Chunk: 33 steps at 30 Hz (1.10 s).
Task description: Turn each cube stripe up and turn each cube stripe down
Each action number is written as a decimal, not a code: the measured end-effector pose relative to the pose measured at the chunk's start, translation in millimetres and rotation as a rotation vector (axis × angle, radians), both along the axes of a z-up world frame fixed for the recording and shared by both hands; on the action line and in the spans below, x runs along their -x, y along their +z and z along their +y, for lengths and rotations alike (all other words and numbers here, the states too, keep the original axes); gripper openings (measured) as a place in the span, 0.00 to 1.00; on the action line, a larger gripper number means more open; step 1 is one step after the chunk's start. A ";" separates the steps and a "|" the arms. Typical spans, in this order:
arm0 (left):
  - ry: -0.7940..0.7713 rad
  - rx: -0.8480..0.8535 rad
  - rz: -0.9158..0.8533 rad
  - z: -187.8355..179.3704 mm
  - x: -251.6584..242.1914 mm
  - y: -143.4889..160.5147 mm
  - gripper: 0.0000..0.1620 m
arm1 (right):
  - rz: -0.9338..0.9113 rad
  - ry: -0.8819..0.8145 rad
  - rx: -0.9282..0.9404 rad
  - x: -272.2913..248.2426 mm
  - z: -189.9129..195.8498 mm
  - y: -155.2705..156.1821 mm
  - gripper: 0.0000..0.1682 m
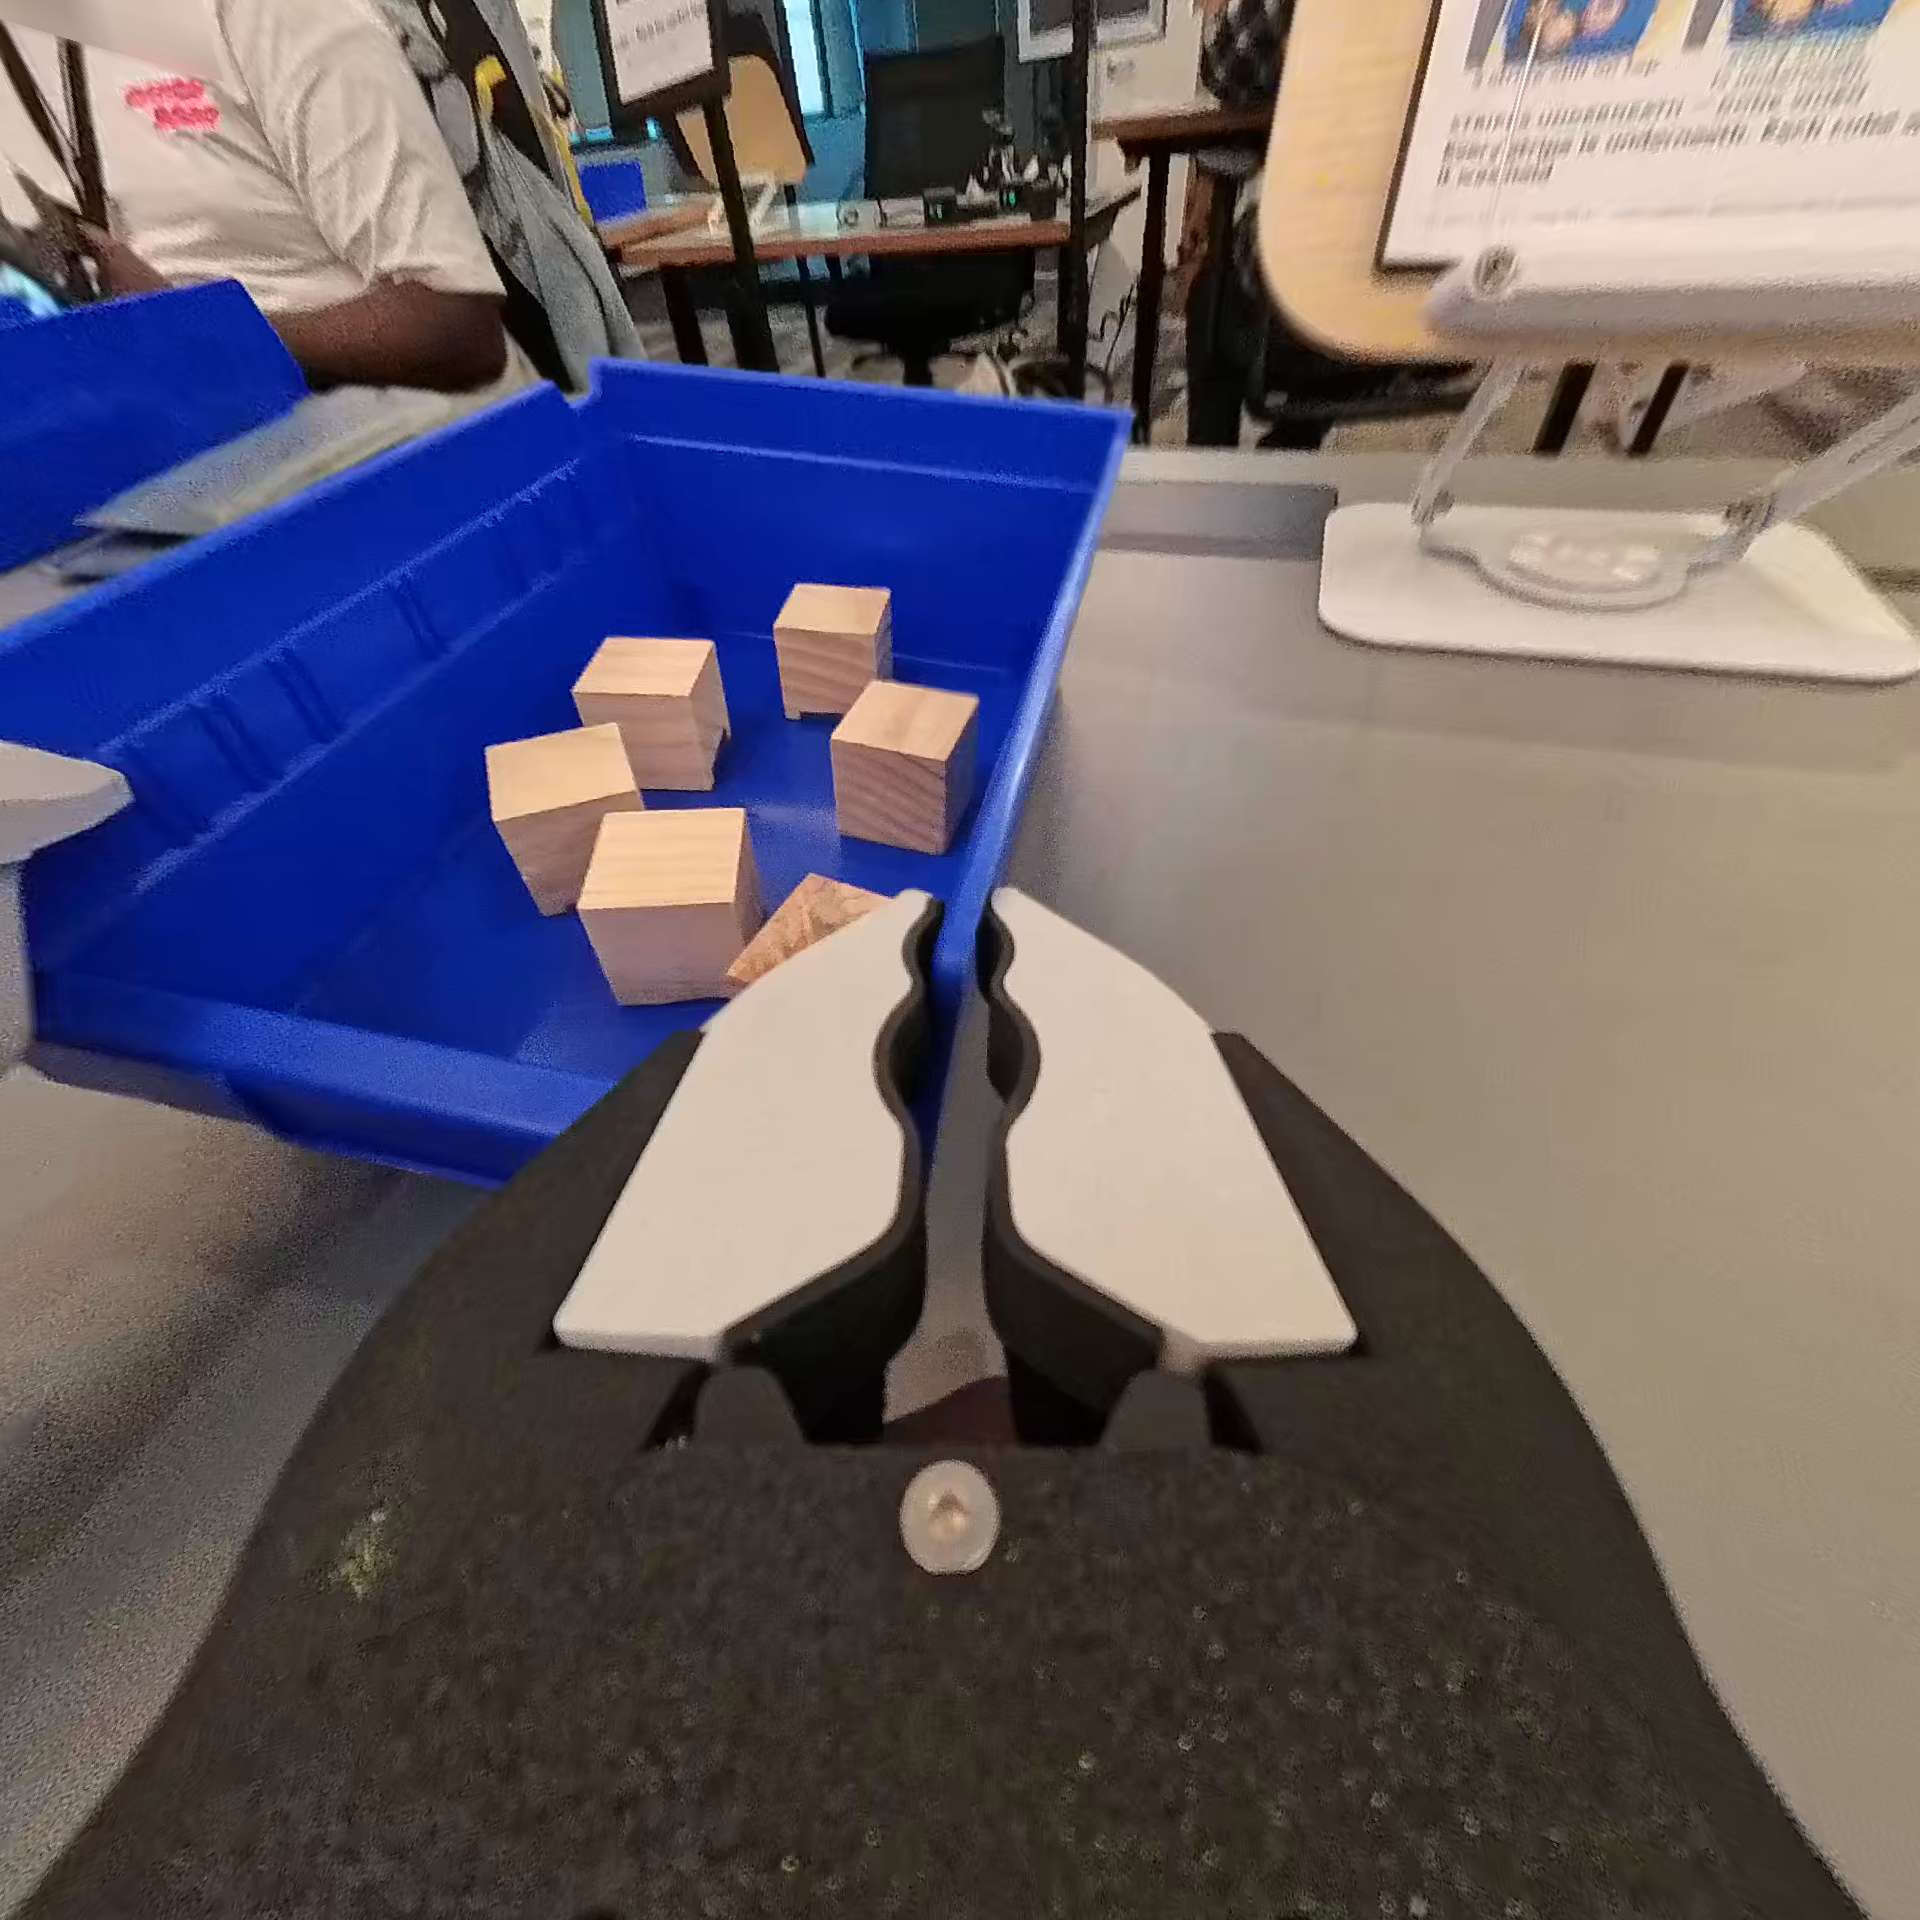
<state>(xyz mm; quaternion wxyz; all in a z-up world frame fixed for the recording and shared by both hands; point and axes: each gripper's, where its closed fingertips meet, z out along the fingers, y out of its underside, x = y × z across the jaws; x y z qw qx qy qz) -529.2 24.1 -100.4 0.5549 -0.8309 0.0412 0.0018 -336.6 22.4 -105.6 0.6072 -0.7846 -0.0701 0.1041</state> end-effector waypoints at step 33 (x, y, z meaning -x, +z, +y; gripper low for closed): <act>-0.351 -0.181 -0.125 -87.7 -290.4 25.2 0.20 | -0.039 0.137 -0.249 -338.8 -120.7 41.0 0.18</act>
